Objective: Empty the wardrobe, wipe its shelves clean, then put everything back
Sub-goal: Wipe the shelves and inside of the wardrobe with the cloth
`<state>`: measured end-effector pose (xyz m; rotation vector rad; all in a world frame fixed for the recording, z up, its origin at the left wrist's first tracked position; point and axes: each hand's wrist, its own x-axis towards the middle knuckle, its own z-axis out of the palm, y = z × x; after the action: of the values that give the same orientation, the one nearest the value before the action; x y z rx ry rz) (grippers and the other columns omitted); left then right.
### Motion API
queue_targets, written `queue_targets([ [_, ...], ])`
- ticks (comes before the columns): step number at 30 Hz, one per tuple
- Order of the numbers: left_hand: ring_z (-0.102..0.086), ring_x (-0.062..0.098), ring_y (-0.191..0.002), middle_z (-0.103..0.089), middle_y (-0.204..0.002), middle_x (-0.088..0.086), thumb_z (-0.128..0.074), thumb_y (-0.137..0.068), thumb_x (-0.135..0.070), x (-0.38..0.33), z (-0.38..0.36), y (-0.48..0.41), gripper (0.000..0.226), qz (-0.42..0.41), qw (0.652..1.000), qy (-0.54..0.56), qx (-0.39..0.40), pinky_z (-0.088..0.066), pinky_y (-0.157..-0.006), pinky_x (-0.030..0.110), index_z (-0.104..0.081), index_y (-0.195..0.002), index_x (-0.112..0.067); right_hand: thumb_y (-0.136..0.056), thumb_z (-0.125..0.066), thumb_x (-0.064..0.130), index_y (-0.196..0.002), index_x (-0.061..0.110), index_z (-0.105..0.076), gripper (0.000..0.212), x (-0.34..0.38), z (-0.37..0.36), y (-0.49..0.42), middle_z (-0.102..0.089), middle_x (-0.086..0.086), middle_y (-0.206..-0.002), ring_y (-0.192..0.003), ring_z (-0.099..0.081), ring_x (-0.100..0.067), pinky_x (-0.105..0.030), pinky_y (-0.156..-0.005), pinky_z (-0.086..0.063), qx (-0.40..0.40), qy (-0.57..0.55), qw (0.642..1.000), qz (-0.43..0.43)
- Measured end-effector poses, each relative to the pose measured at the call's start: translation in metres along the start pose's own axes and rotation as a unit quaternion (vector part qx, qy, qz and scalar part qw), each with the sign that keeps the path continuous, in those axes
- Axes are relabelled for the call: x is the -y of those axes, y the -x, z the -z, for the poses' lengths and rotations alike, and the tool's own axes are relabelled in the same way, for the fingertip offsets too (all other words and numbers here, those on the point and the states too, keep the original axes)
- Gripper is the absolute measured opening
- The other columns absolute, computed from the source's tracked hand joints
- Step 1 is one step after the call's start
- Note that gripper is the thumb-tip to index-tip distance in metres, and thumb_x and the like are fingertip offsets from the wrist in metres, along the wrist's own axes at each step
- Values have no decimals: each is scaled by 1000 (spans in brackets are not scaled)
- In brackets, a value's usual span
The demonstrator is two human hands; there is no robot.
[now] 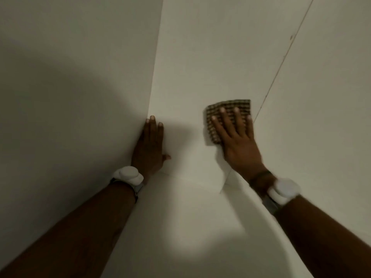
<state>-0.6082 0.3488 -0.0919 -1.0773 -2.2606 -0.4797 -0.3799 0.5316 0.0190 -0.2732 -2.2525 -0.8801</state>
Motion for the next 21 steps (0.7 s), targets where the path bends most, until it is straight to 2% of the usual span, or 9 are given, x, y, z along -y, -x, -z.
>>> queue_targets([
  [4,5,48,-152,9,-163,30,-73,-78,-59,-12,-2,0,124,35,999,-1,14,-16,-123,55,-1,-158,2,-96,-51,13,-161,19,-13,76,-9,-9,45,-4,-12,-168,-153,3,-43,-63,-121,-6,27,22,998,-48],
  [8,4,49,-151,14,-163,29,-69,-81,-60,-25,-8,19,123,64,997,10,46,-16,-122,56,7,-159,-3,-92,-55,12,-161,18,-19,78,28,-22,15,-7,-13,-168,-153,1,-43,-64,-120,-8,-3,-20,998,-60],
  [11,3,45,-153,13,-165,24,-68,-83,-58,-27,-26,53,117,78,993,43,77,-14,-122,58,6,-160,-11,-91,-52,7,-160,18,-23,76,72,-31,-25,-12,-10,-168,-153,-4,-42,-62,-121,-6,-28,-58,998,8],
  [13,3,40,-154,10,-166,20,-57,-88,-59,-23,-37,69,105,93,990,65,89,-12,-123,57,3,-161,-15,-90,-47,6,-158,17,-30,71,106,-37,-51,-19,-9,-166,-153,-10,-40,-59,-123,-5,-31,-78,994,67],
  [16,-9,39,-153,-4,-166,21,-44,-89,-62,-16,-42,72,94,102,988,58,103,-19,-121,57,-4,-162,-18,-92,-45,9,-153,16,-41,62,146,-45,-75,-30,-11,-163,-151,-23,-39,-57,-123,-9,-17,-85,986,140],
  [18,-16,40,-151,-11,-165,21,-49,-89,-59,-16,-42,71,93,106,988,58,99,-18,-122,54,-7,-161,-18,-92,-43,10,-152,16,-43,60,147,-51,-79,-32,-10,-162,-150,-25,-38,-57,-122,-12,1,-75,983,167],
  [21,-10,37,-154,-2,-167,18,-52,-91,-49,-14,-41,72,90,105,989,60,83,-14,-123,49,-6,-162,-20,-92,-40,9,-153,17,-42,61,114,-51,-67,-31,-9,-162,-151,-24,-37,-59,-121,-17,0,-53,978,203],
])
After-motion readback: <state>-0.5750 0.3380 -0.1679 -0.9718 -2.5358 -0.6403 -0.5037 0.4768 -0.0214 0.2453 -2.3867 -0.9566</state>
